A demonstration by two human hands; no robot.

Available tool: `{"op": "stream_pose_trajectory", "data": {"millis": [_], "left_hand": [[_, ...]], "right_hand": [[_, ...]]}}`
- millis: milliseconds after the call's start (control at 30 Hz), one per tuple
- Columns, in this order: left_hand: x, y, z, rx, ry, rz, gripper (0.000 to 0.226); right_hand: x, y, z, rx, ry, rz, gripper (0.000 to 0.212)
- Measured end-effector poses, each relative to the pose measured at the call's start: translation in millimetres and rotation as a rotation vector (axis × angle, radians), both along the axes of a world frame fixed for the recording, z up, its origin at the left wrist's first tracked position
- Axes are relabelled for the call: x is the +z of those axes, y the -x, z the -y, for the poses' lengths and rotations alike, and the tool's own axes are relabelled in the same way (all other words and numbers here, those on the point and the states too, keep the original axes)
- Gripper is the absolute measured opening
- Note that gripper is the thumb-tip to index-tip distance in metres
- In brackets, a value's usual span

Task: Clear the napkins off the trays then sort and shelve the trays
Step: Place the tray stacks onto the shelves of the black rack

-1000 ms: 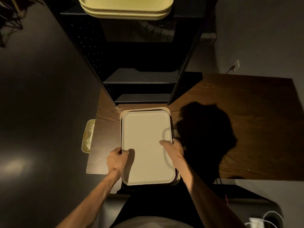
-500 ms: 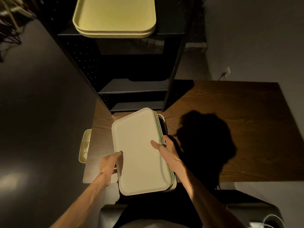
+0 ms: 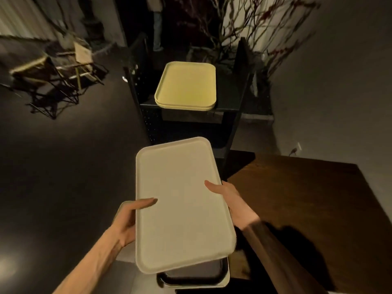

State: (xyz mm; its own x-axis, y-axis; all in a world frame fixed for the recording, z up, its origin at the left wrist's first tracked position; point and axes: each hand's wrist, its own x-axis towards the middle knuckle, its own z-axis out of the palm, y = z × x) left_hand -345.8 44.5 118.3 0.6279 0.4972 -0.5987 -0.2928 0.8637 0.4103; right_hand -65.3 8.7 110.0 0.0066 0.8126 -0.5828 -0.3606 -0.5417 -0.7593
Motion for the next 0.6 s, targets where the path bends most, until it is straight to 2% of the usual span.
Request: {"op": "stream_pose_trajectory", "data": {"millis": [67,200,233,300,400,467,500,600], "left_hand": [[21.4,1.0,2.5,0.005,-0.034,0.008,0.064],[57.1,-0.6,8.4,0.068,-0.143,0.002,0.042],[65.1,-1.1,9.5,0.089,-0.164,-0.009,0.040],[80.6,-1.6,9.0,0.141,-0.201,-0.034,0.038],[100.8,-1.8,6.3,0.211,-0.268,-0.067,0.037],[111.6,-1.0,3.9,0.266,-0.290,-0.077,0.038],[116.6,-0.3,3.6,0.281,-0.302,-0.081,0.039],[132.4,4.4,3.5,0.309,-0.352,-0.054,0.041]], "right_hand": [[17.2,-1.0,-2.2,0.016,-0.032,-0.018,0.050],[43.0,3.8,-12.3,0.060,-0.051,0.048,0.105],[48.4,3.3,-15.9,0.065,-0.072,0.055,0.112],[71.5,2.3,-19.6,0.081,-0.118,0.078,0.109],[115.3,4.1,-22.7,0.138,-0.230,0.085,0.062],[142.1,4.6,-30.9,0.114,-0.323,0.067,0.045],[152.2,4.8,-40.5,0.051,-0.344,0.079,0.050],[167.3,1.1,-78.4,-0.159,-0.291,0.118,0.093]]}}
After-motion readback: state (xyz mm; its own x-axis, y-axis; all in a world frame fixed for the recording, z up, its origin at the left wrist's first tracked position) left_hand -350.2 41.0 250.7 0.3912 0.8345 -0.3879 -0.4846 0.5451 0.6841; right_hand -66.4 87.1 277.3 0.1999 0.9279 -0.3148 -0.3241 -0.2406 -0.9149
